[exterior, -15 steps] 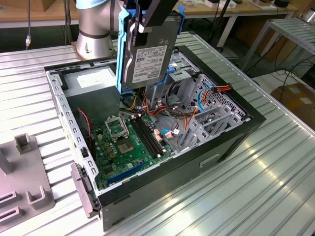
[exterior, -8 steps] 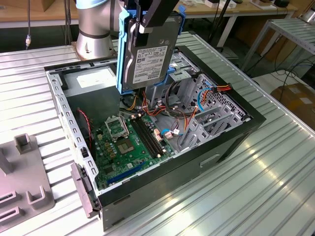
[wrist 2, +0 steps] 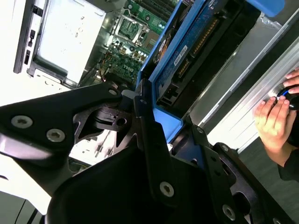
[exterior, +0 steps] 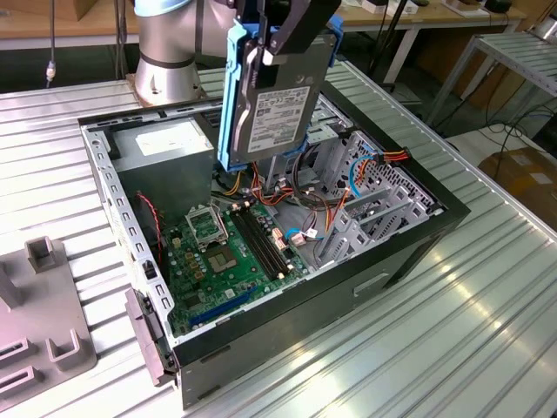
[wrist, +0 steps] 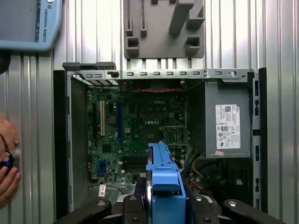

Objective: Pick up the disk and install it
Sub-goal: 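Insert the disk into the insertion slot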

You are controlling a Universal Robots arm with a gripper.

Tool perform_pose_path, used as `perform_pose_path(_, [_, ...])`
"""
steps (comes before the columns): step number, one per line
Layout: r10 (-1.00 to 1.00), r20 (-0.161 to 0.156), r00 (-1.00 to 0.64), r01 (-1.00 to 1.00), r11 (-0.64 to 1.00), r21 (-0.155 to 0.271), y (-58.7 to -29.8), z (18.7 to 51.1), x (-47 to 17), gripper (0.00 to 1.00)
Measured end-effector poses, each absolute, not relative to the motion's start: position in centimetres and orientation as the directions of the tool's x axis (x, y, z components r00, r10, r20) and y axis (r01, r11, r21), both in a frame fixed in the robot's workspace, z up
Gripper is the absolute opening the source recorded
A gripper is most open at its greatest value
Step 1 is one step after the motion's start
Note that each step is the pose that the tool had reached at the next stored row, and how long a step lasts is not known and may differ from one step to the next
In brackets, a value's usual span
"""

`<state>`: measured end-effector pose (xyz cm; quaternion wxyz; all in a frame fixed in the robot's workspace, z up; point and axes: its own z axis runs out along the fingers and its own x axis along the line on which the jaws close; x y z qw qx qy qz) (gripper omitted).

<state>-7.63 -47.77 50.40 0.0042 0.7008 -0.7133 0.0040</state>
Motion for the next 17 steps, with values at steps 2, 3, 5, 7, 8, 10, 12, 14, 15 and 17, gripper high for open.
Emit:
perform_pose_path(2, [-1.000,0.012,-0.018,-1.000,0.018,0.000,-47.8,50.4,-6.7,0.37])
perform_pose_path(3, [-1.000,0.011,-0.018,-1.000,0.018,0.000,-47.8,50.4,-6.4,0.37])
perform_pose_path(5, [-1.000,0.012,-0.018,-1.000,0.018,0.000,-47.8,50.3,-5.5,0.37])
perform_pose_path(7, [-1.000,0.012,-0.018,-1.000,0.018,0.000,-47.8,50.3,-4.6,0.37])
perform_pose_path(8, [-1.000,0.012,-0.018,-1.000,0.018,0.000,-47.8,50.3,-4.2,0.37])
perform_pose_path(10, [-1.000,0.012,-0.018,-1.000,0.018,0.000,-47.8,50.3,-3.6,0.37])
perform_pose_path(12, [-1.000,0.012,-0.018,-1.000,0.018,0.000,-48.1,50.3,-3.5,0.37])
perform_pose_path(14, [-1.000,0.011,-0.018,-1.000,0.018,0.000,-49.7,50.2,-3.5,0.37])
perform_pose_path(15, [-1.000,0.012,-0.018,-1.000,0.018,0.000,-50.2,50.2,-3.5,0.37])
perform_pose_path(17, [-1.000,0.012,-0.018,-1.000,0.018,0.000,-51.1,50.1,-3.4,0.37])
